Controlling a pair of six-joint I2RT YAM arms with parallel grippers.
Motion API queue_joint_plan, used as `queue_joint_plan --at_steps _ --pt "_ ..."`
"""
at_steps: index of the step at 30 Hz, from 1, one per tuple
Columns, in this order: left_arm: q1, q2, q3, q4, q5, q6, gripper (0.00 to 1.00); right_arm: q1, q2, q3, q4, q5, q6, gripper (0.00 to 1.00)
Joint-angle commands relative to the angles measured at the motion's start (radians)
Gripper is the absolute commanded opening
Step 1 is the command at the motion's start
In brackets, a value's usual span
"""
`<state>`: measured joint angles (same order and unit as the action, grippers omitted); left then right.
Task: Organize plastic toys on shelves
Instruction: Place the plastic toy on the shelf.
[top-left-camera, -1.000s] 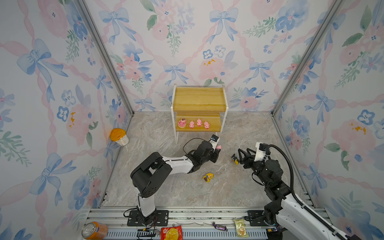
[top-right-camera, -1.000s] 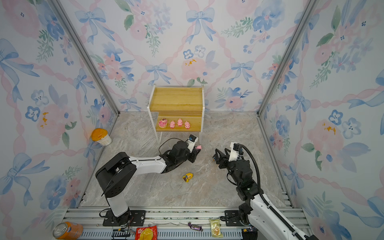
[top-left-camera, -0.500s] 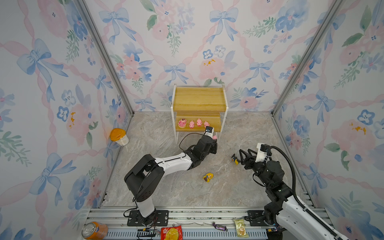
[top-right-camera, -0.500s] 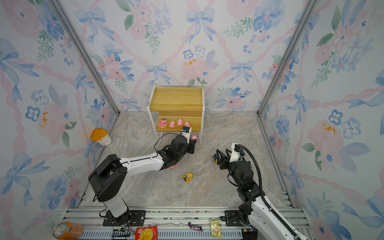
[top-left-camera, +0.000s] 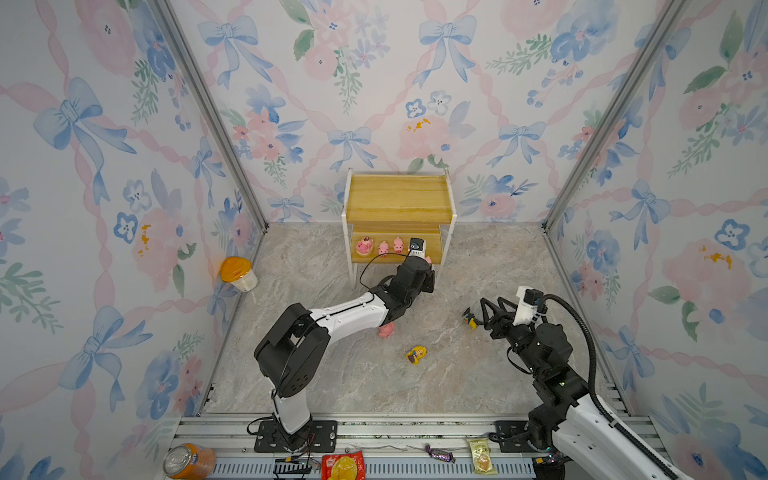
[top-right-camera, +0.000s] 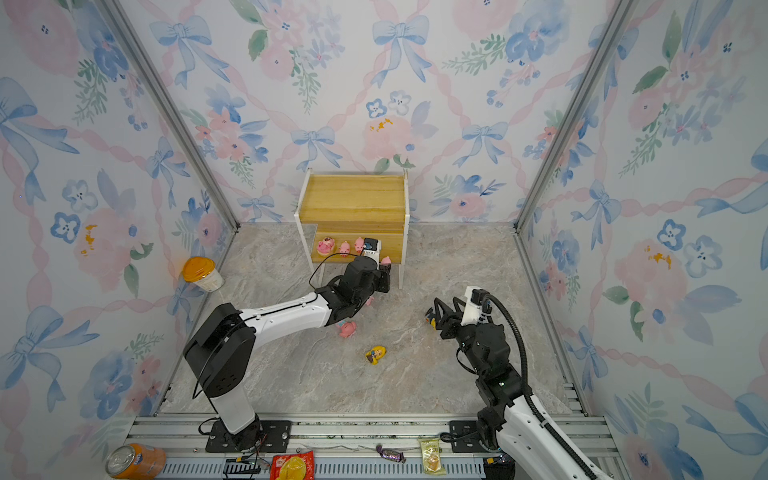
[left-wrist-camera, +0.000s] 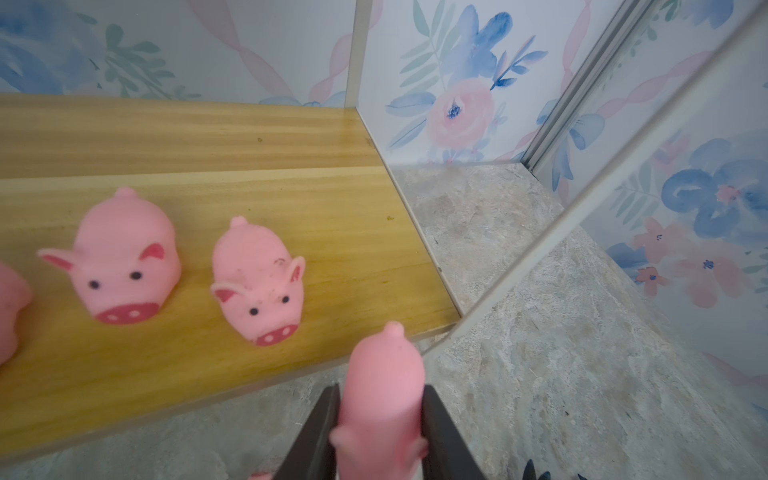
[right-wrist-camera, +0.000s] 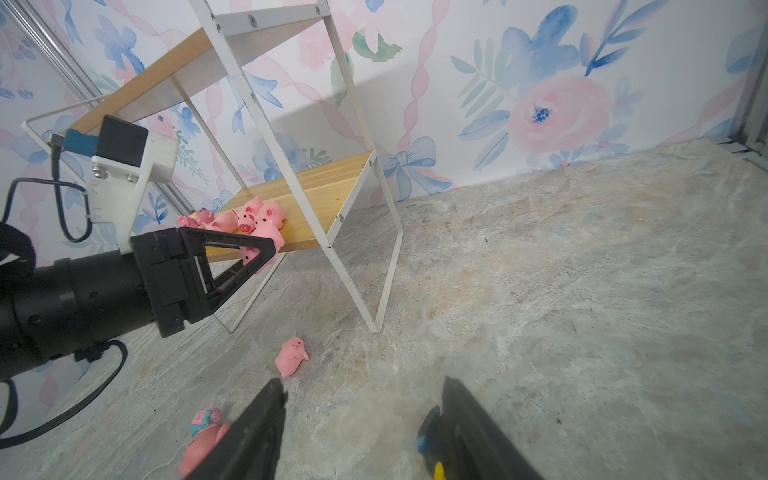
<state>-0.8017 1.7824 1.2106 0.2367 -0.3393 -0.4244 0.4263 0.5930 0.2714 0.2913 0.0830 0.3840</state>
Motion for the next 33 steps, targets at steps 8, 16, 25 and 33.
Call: queue_joint_plan --at_steps 8,16,25,33 --pt "0.002 0.052 0.075 -0.023 -0.016 0.006 0.32 0.008 -0.009 -0.011 -0.017 0.011 -0.007 0.63" --pt "0.001 0.083 0.116 -0.028 -0.034 -0.006 0.33 0.01 -0.01 -0.014 -0.017 0.012 -0.005 0.63" --pt "-0.005 0.127 0.164 -0.035 -0.026 -0.008 0.33 0.011 -0.013 -0.015 -0.019 0.012 -0.006 0.63" --pt "-0.005 0.154 0.202 -0.046 -0.043 -0.007 0.33 0.011 -0.012 -0.02 -0.015 0.014 -0.004 0.63"
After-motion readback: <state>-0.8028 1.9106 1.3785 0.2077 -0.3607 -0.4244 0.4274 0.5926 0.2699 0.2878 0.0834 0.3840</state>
